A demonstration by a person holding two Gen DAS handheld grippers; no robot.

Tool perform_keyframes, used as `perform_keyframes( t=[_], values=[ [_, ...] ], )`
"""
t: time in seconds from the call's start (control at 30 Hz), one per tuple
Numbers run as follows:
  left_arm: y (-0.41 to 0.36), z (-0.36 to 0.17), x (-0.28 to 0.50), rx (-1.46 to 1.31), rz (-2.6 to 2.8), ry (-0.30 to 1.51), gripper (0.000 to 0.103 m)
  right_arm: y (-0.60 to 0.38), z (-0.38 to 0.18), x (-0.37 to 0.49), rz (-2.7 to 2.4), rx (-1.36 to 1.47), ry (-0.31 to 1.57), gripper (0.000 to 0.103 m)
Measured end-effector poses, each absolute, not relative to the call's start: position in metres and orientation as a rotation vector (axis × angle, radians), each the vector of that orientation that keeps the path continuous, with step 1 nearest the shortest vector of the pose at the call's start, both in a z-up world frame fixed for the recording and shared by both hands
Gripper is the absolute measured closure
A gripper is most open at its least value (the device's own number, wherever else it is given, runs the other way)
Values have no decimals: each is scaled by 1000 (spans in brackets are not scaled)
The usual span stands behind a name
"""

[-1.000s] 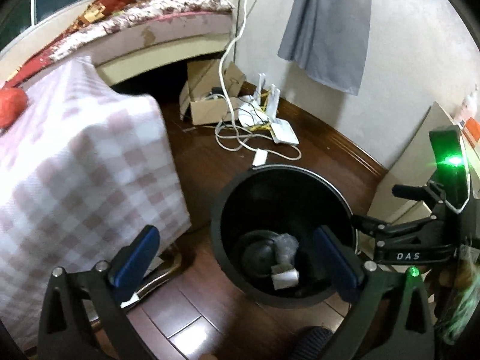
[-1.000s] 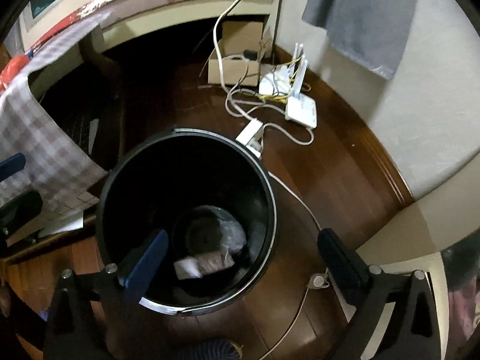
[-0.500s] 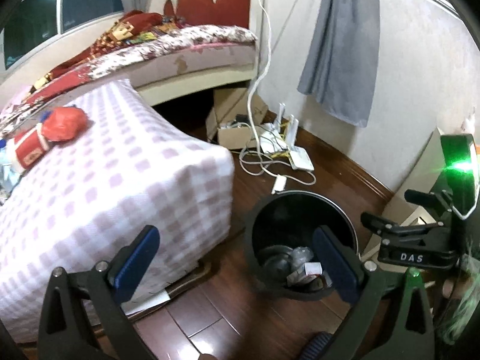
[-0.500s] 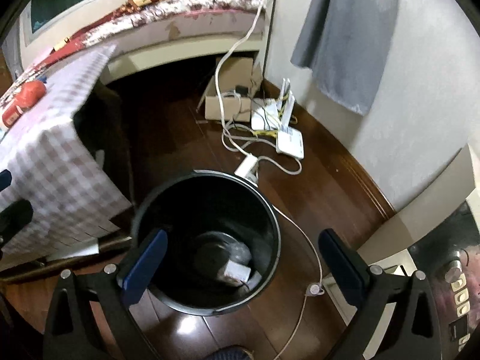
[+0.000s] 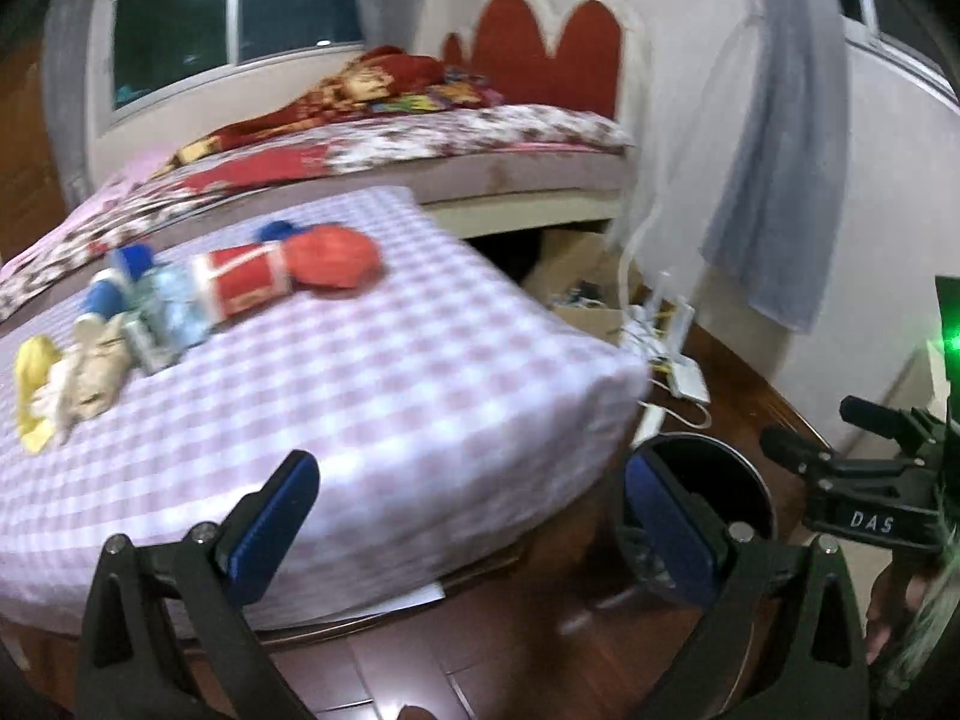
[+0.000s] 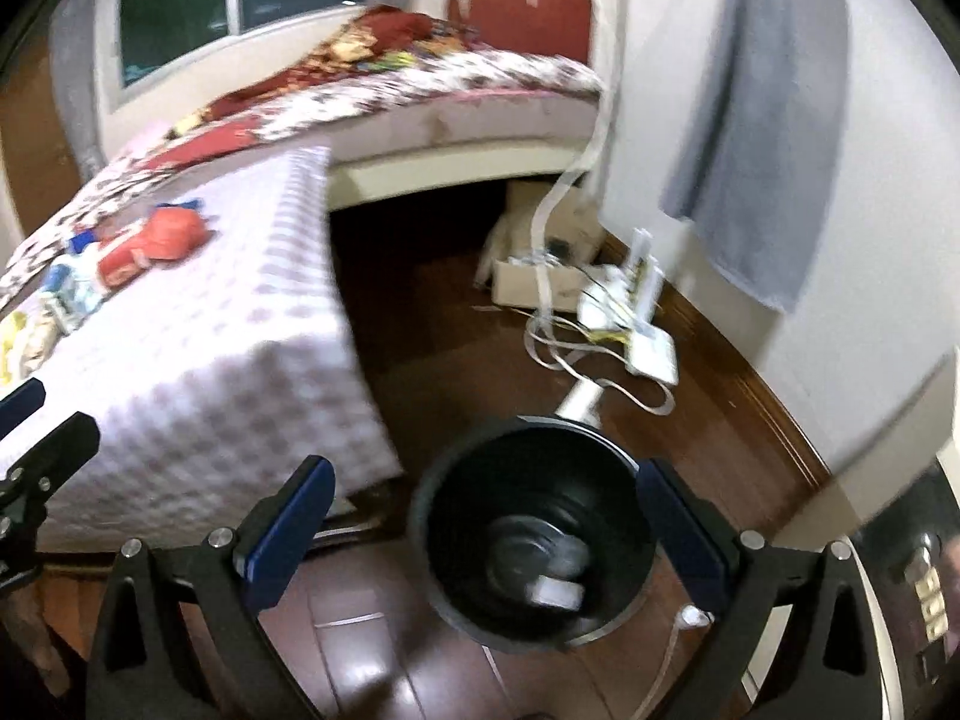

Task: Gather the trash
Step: 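Move both tools back over the table toward the remaining trash, then grasp the white tissue with the left tool while the right tool grasps the red plastic bag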

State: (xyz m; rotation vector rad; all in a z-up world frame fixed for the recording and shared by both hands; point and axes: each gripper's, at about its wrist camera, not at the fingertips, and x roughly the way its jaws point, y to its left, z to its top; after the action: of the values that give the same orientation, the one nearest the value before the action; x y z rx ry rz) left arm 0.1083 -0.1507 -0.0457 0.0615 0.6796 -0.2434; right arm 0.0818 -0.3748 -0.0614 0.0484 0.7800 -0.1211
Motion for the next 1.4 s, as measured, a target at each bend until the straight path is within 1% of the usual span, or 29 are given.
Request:
perform_keyframes(
  t=[0.23,0.3,0.37,0.53,0.63,0.67,0.7,0.73,0.83,0.87,0.9,1.0,1.03,1.07,1.4],
  values=[
    [-64,-34,110,0,-74,649,1,-300,-45,108,30,-10,730,1],
    [-33,-34,109,-20,-22,646,1,-275,-39,116,73,-30,713,4],
    [-8,-35,108,-36,26,647,1,-248,-33,123,121,-50,700,10],
    [56,-36,109,-67,101,648,1,-200,-25,144,200,-92,674,16],
    [87,-41,122,-73,124,679,2,-180,-21,161,223,-112,669,20],
    [94,-42,126,-81,128,683,3,-177,-20,165,227,-118,669,22],
    [101,-45,130,-87,127,687,10,-171,-19,172,232,-125,668,22],
    [110,-48,138,-92,129,691,20,-167,-19,178,233,-130,670,23],
    [122,-53,158,-94,133,702,36,-158,-20,198,230,-148,679,24],
    [125,-55,165,-89,140,708,38,-156,-21,203,229,-150,682,24],
    [130,-57,172,-86,143,713,43,-155,-23,208,227,-151,688,25],
    [143,-65,193,-104,145,730,54,-156,-31,233,217,-145,718,34],
    [146,-67,199,-113,143,732,55,-157,-33,238,217,-141,726,37],
    [149,-68,204,-122,141,731,55,-158,-35,247,216,-137,738,38],
    [154,-83,238,-120,121,779,55,-148,-60,316,224,-141,810,38]
  ],
)
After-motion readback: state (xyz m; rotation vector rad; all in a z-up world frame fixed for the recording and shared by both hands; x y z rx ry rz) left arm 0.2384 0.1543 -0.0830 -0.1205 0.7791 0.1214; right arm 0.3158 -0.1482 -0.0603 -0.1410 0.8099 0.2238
